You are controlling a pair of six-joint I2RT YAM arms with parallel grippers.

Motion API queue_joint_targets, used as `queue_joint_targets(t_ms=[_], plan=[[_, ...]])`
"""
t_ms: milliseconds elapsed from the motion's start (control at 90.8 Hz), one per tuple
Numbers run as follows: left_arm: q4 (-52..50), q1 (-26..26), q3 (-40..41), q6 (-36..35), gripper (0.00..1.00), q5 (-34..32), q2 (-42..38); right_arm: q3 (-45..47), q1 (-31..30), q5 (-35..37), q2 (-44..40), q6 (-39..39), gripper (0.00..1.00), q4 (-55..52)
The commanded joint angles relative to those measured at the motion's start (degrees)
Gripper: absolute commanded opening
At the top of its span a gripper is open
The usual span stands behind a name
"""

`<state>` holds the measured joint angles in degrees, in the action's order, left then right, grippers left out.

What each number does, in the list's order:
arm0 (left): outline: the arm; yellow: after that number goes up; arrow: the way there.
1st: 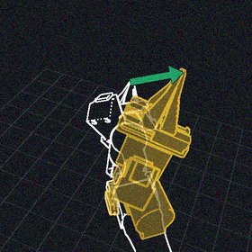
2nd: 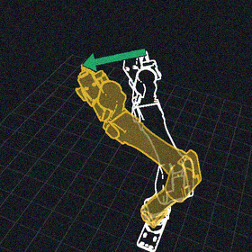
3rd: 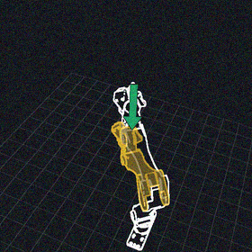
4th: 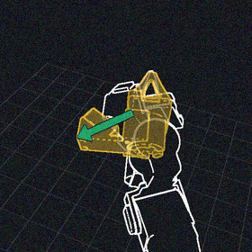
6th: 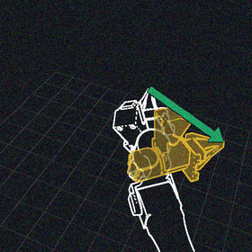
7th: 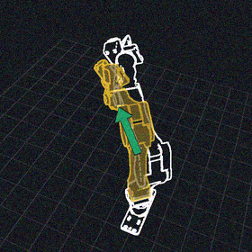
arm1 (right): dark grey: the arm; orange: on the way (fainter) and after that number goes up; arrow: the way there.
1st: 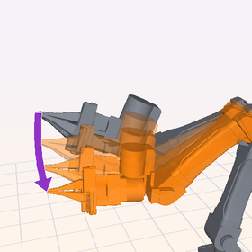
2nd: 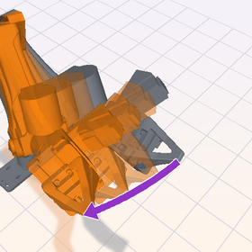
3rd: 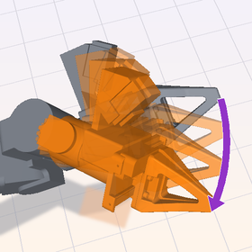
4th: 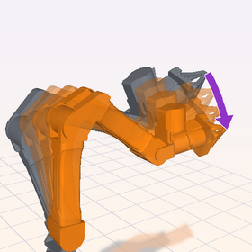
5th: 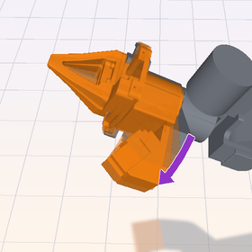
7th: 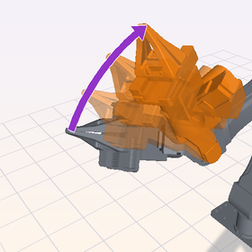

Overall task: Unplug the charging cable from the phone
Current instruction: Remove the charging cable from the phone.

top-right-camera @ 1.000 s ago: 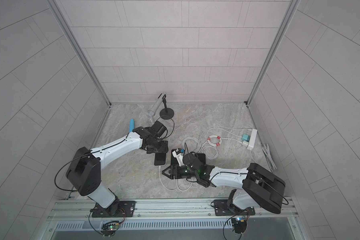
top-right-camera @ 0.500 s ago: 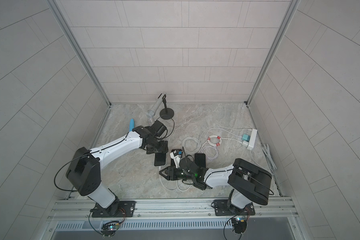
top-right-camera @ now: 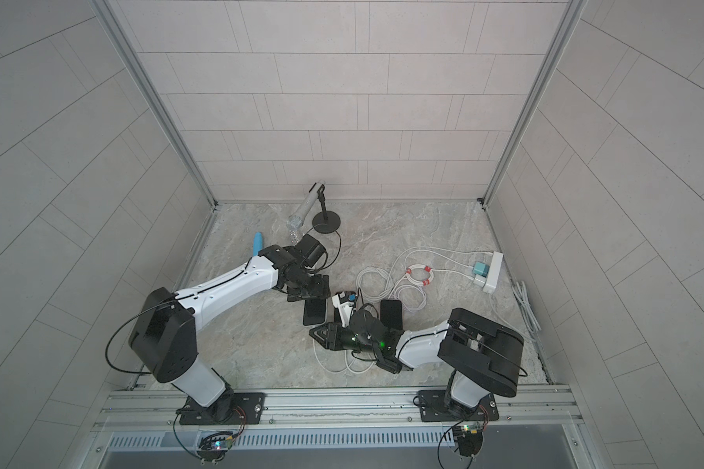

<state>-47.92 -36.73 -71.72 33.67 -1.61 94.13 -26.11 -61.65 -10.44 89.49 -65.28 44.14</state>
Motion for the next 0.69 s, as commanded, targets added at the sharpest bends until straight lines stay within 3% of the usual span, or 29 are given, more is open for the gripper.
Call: queue_joint_targets(t_ms=[0, 682], plan=[[-0.6, 0.2, -1.5, 0.3, 0.00, 0.9, -2.0, -0.4, -0.5, 0.9, 0.9, 0.0, 0.36, 0.6], [-0.1, 0.2, -1.5, 0.5, 0.00, 0.7, -1.8, -1.6, -0.6, -1.6, 3.5, -0.4, 0.07, 2.7]])
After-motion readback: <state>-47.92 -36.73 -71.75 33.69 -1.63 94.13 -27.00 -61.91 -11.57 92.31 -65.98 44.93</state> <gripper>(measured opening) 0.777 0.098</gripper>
